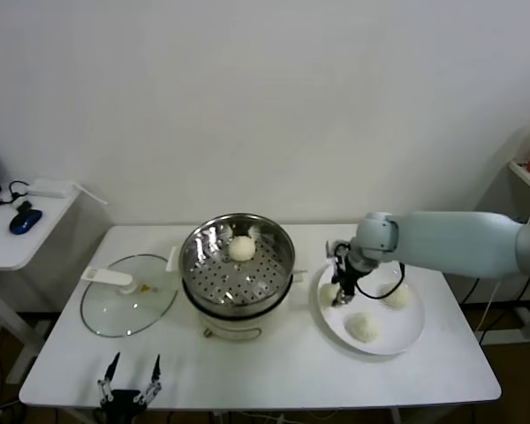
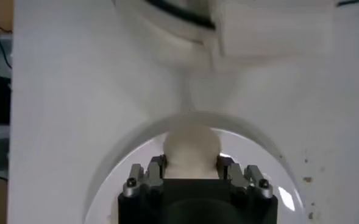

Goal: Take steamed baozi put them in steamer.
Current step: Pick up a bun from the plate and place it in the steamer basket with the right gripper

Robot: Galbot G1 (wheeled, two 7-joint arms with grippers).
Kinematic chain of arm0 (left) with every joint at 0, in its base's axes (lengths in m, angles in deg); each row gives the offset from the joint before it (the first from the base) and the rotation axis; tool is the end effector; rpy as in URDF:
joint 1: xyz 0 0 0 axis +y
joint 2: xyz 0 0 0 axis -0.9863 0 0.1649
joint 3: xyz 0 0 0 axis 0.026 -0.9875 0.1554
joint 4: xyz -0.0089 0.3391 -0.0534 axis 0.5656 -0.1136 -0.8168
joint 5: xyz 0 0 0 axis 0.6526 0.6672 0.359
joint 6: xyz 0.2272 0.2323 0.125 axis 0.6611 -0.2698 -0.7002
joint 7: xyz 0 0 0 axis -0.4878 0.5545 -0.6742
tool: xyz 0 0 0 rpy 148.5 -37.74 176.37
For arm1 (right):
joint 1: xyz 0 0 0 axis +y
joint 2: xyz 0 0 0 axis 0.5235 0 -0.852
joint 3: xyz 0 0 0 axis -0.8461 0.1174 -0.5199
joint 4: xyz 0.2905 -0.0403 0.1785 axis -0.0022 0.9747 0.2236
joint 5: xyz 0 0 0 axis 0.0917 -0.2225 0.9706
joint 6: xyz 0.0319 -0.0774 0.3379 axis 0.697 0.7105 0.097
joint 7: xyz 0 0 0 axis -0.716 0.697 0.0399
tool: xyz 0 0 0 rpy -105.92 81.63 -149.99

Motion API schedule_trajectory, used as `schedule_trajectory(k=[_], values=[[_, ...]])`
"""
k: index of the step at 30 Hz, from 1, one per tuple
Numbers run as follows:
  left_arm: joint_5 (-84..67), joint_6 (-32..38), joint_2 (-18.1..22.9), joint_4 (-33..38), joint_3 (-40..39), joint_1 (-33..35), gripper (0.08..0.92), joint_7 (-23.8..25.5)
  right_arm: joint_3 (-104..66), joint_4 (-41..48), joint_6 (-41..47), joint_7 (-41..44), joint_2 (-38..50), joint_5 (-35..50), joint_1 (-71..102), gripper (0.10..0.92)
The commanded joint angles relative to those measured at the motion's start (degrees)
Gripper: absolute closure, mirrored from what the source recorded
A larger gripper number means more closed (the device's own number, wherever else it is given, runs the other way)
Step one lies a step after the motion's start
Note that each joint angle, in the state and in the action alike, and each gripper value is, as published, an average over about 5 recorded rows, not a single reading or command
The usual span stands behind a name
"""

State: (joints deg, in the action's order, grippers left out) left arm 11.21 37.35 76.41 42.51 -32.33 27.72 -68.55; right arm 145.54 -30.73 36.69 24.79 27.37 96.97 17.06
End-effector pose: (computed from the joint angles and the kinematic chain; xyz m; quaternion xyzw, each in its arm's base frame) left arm 0.0904 0.0926 -0.4414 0.0125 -0.9962 -0.0784 0.0357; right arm 0.5025 -0.0112 -0.1202 0.4986 -0.5793 0.4747 0.4364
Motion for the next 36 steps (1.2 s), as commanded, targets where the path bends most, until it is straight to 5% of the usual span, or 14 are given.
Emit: schedule_trajectory(k=[1,14,24,36], values=[[0.11,-0.03,-0.13,0.38,-0.36,0.03,0.177,0.10,7.09,-9.82,0.65,6.87,-0.86,10.14,-25.67,0.442],[0.25,0.14,-1.26,1.85,-0.64,0.74,0.177,0.24,-9.45,1.98,6.95,5.44,-18.40,19.76,-18.58,0.440],[0.25,-0.02,-1.06,3.29,-0.35,1.65,0.177,0.31,-16.33,23.49,6.76,6.54,-34.66,11.64,-2.06,0.440],[0.50,0.16,-0.39,3.00,-0.56,1.69,0.177,0.31,-16.55,29.35,6.47,5.57,-39.00,6.40,10.17,0.440]])
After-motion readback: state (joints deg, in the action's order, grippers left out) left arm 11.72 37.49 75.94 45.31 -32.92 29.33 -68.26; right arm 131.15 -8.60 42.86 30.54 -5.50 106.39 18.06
